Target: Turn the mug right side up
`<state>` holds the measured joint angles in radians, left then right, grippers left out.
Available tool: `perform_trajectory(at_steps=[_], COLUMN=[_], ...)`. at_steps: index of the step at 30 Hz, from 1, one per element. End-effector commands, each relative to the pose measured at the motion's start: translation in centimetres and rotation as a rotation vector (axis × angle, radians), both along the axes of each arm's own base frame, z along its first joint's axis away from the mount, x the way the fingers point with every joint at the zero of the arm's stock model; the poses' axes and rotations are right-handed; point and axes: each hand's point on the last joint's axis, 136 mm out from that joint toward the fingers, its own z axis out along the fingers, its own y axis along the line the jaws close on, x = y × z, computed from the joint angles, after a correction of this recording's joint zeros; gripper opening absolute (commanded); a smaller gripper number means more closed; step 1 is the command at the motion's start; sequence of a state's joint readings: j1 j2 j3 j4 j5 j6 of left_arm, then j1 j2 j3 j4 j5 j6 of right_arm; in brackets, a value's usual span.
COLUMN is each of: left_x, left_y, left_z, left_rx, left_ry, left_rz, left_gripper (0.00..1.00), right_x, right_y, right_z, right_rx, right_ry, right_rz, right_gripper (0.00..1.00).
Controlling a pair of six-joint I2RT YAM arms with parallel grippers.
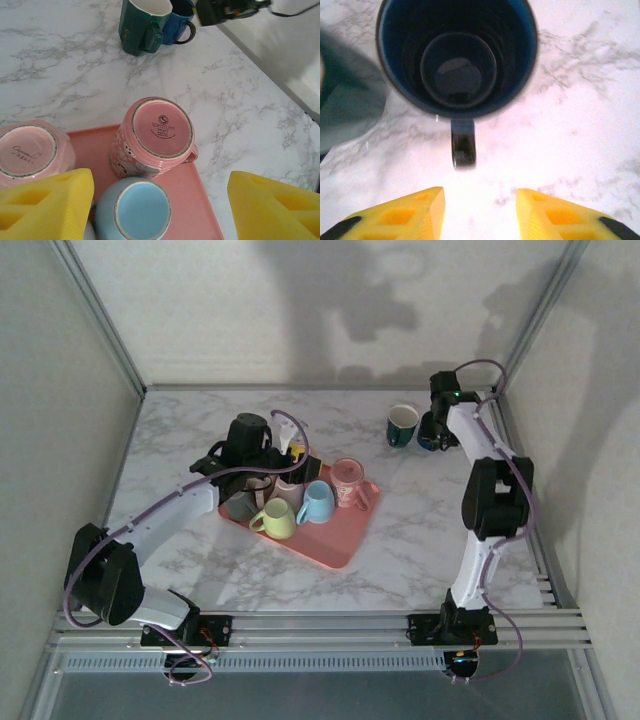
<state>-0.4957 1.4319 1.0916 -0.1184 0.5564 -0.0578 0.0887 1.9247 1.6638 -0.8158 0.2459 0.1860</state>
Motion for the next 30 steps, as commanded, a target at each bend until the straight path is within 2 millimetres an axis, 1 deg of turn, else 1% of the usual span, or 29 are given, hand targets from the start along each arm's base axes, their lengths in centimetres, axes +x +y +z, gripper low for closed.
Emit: perform_trajectory(at_steps=[1, 6, 9, 12, 16, 17, 19, 21, 23, 26, 30], left_x=[-0.1, -1.2, -2.0, -2.8, -3.8, -4.1, -4.4, -4.6, -4.7, -4.8, -5.0], left_y=[0.6, 0.9, 1.1, 1.7, 2.5, 2.6, 2.8, 2.9, 3.0, 3.1, 3.5], left_z=[2.5, 2.8, 2.4, 2.0, 1.7, 1.5, 1.3, 0.9, 0.5, 0.3, -0.2], left_rx=[-0.032, -0.056, -0.062, -0.075, -0.116, -0.126, -0.136, -0.137, -0.136, -0.139, -0.133], left_ry=[-0.028, -0.011, 0.005, 0.015, 0.022, 0.029, 0.037, 0.051, 0.063, 0.073, 0.079], left_rz=[0.042, 0.076, 0.092, 0.115, 0.142, 0.145, 0.152, 0.16, 0.163, 0.173, 0.184], left_gripper=[0.71, 0.7, 0.7, 0.7, 0.7, 0.7, 0.7, 0.7, 0.7, 0.7, 0.7], right_x=[-2.7, -6.8, -9.1, -11.4, -14.3, -14.9, -16.0, -17.4, -18.4, -18.6, -17.6], right_y=[0.5, 3.5, 5.4, 7.4, 10.7, 11.7, 13.3, 15.0, 16.4, 17.5, 18.2], right_z=[3.8, 6.5, 8.1, 8.9, 9.1, 8.8, 7.6, 5.6, 4.1, 2.4, 0.9], right_rx=[0.073, 0.208, 0.285, 0.334, 0.381, 0.38, 0.361, 0.329, 0.31, 0.29, 0.219], right_ry=[-0.094, -0.193, -0.247, -0.277, -0.295, -0.304, -0.32, -0.303, -0.27, -0.213, -0.173], right_rz=[0.0, 0.169, 0.28, 0.384, 0.571, 0.636, 0.763, 0.913, 1.026, 1.076, 1.085], right_gripper=[0.45, 0.46, 0.47, 0.48, 0.48, 0.48, 0.49, 0.5, 0.51, 0.51, 0.54])
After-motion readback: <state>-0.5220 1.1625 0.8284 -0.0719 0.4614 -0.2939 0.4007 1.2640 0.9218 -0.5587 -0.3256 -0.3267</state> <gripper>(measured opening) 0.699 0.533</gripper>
